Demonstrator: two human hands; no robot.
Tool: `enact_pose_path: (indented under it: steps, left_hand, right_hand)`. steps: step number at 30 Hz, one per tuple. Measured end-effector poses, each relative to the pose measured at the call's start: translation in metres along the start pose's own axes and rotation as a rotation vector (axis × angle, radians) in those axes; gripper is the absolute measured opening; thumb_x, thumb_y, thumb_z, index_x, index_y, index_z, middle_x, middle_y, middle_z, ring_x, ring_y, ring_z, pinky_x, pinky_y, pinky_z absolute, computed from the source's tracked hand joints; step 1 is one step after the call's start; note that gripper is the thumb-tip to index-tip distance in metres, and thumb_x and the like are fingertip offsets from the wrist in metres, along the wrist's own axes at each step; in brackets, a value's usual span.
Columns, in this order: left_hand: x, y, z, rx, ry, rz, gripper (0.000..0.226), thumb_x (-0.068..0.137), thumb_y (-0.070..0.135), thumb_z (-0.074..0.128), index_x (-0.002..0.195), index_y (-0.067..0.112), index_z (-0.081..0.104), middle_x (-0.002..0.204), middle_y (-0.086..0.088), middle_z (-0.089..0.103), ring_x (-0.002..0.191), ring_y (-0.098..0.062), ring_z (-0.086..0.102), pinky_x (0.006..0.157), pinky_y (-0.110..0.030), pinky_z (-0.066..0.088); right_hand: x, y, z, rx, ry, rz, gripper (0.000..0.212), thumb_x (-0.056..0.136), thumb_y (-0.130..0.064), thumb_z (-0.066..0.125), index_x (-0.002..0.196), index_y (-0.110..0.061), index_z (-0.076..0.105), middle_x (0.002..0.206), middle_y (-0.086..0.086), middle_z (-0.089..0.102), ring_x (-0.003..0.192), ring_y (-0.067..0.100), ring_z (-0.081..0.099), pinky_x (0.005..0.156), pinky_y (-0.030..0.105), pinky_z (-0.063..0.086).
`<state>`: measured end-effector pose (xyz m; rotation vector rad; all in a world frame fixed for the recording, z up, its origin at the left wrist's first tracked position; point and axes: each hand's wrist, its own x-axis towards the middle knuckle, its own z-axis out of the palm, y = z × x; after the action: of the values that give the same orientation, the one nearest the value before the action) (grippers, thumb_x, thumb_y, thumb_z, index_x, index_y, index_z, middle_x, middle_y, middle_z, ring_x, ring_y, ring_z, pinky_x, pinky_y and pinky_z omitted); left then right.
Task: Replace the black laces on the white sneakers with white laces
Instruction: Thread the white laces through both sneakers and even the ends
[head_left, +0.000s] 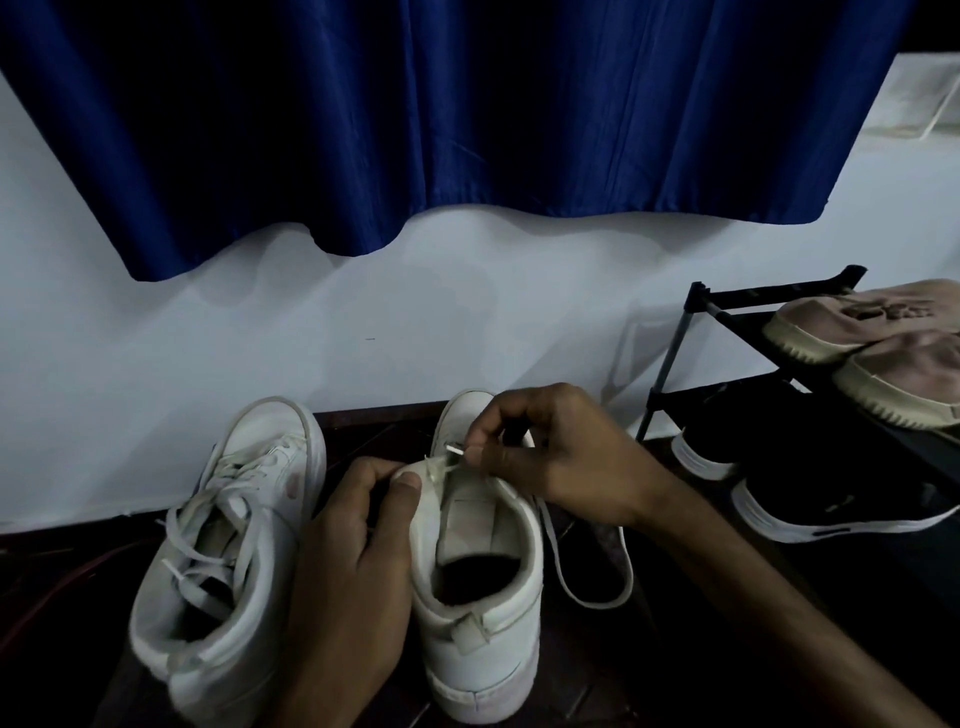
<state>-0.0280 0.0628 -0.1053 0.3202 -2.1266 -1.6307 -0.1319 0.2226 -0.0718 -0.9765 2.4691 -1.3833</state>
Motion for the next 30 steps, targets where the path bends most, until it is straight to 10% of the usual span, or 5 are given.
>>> enact_pose_path:
  steps: [10, 24, 30]
  left_hand:
    - [0.001, 0.002, -0.001, -0.091, -0.018, -0.108, 0.036, 0.096, 0.013, 0.055, 0.074, 0.037, 0.071, 0.077, 0.008, 0.073, 0.072, -0.001, 0.065, 0.074, -0.029, 0.043]
    - [-0.01, 0.0, 0.005, 0.123, 0.006, 0.13, 0.037, 0.09, 0.058, 0.036, 0.087, 0.029, 0.059, 0.073, 0.01, 0.064, 0.073, -0.012, 0.06, 0.074, -0.049, 0.049]
    - [-0.01, -0.002, 0.008, 0.092, -0.068, 0.15, 0.024, 0.093, 0.046, 0.041, 0.088, 0.031, 0.06, 0.081, 0.01, 0.066, 0.078, -0.01, 0.062, 0.074, -0.043, 0.05]
  right_hand:
    - [0.006, -0.011, 0.003, -0.209, -0.092, 0.004, 0.006, 0.075, -0.033, 0.072, 0.08, -0.029, 0.072, 0.08, -0.022, 0.069, 0.077, 0.003, 0.064, 0.082, 0.036, 0.053]
    - [-0.001, -0.025, 0.0, -0.486, -0.11, -0.088, 0.011, 0.081, -0.039, 0.066, 0.091, -0.035, 0.066, 0.087, -0.023, 0.061, 0.083, -0.001, 0.057, 0.067, 0.021, 0.041]
    - [-0.012, -0.031, 0.001, -0.742, -0.016, -0.242, 0.016, 0.088, -0.043, 0.056, 0.099, -0.034, 0.061, 0.1, -0.015, 0.06, 0.097, 0.007, 0.056, 0.068, 0.028, 0.039]
